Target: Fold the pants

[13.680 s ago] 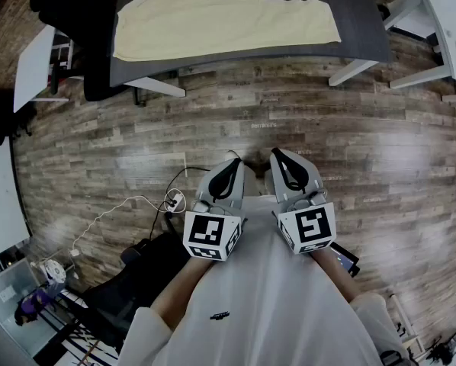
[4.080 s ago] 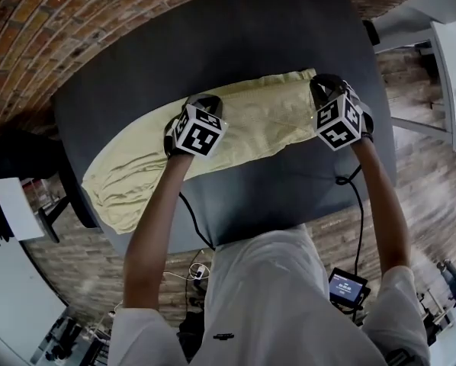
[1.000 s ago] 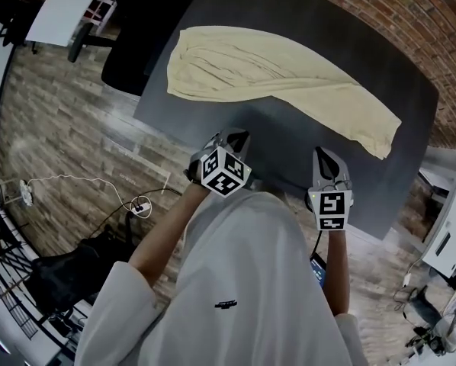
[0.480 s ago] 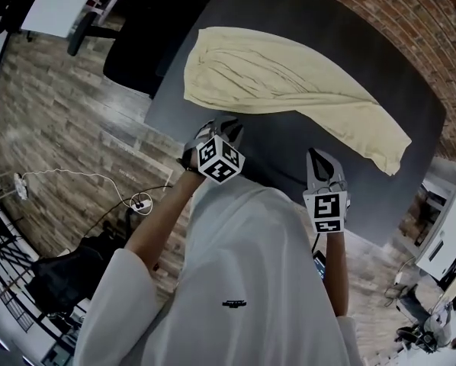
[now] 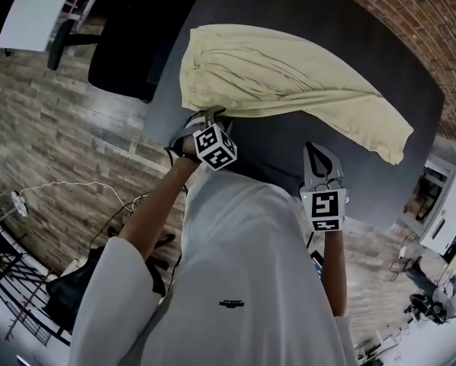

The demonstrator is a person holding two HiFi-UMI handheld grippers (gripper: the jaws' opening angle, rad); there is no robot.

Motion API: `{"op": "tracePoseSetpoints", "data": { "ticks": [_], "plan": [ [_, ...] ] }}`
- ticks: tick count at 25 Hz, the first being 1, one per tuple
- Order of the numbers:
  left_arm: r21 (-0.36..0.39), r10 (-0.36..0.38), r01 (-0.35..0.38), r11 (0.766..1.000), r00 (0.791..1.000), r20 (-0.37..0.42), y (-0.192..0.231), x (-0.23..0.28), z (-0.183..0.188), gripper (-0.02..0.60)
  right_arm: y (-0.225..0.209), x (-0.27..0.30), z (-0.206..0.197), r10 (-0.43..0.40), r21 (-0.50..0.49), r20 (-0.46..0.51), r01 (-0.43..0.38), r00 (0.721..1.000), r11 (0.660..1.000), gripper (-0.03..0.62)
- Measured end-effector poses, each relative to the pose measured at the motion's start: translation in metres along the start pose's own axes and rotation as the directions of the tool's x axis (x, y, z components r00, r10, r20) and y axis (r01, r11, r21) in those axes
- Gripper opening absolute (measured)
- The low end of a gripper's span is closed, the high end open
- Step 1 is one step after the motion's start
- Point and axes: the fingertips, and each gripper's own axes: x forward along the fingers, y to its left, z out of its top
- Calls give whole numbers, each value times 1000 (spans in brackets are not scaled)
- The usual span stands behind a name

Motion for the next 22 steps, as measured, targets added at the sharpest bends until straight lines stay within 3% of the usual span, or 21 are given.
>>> {"op": "tracePoseSetpoints", "data": {
  "ticks": [6, 7, 8, 22],
  "plan": [
    [115, -75, 82, 990, 995, -60, -2, 17, -13, 124, 4, 11, 7, -27, 22, -21, 27, 999, 999, 6],
    [112, -84, 90, 990, 994, -64, -3, 16, -14, 88, 5, 12, 7, -28, 27, -24, 28, 999, 999, 6],
    [105, -83, 90, 990, 994, -65, -3, 16, -14, 6, 7, 12, 7, -29, 28, -28, 29, 999, 999, 6],
    [-21, -28, 28, 999, 999, 33, 46, -46, 30, 8, -21, 18, 5, -80, 11, -34, 80, 996, 997, 6]
  ]
}}
